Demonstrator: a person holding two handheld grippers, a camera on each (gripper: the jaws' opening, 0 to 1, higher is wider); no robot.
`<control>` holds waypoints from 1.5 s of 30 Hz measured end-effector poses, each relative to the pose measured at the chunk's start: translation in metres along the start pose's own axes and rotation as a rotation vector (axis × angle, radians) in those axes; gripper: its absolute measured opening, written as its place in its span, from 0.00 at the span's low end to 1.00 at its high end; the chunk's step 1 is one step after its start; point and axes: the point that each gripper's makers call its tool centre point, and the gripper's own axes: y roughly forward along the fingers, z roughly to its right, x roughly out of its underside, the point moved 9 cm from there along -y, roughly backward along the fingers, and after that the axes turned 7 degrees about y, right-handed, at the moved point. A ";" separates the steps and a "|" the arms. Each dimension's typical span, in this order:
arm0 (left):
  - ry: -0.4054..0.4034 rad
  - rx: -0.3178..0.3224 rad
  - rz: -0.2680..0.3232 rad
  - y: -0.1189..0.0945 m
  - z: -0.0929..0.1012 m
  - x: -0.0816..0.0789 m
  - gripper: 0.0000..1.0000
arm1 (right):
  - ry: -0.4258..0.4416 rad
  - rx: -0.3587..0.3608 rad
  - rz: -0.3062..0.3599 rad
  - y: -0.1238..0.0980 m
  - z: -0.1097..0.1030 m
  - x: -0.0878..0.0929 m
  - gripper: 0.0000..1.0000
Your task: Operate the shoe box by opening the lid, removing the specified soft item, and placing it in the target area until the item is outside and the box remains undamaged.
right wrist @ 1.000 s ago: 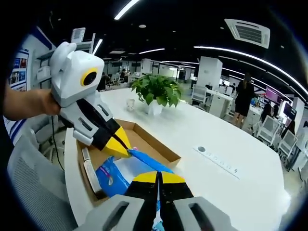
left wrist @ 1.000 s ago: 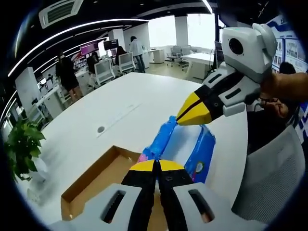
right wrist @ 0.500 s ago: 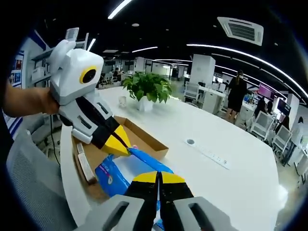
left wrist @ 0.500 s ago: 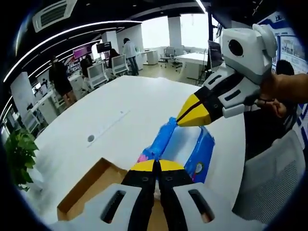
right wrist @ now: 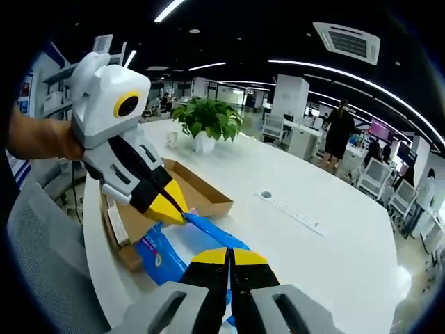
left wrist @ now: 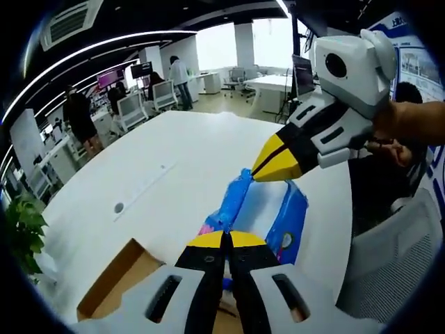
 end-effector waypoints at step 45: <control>0.003 0.136 0.009 0.085 0.034 -0.037 0.00 | 0.031 0.124 -0.058 -0.029 0.068 0.048 0.00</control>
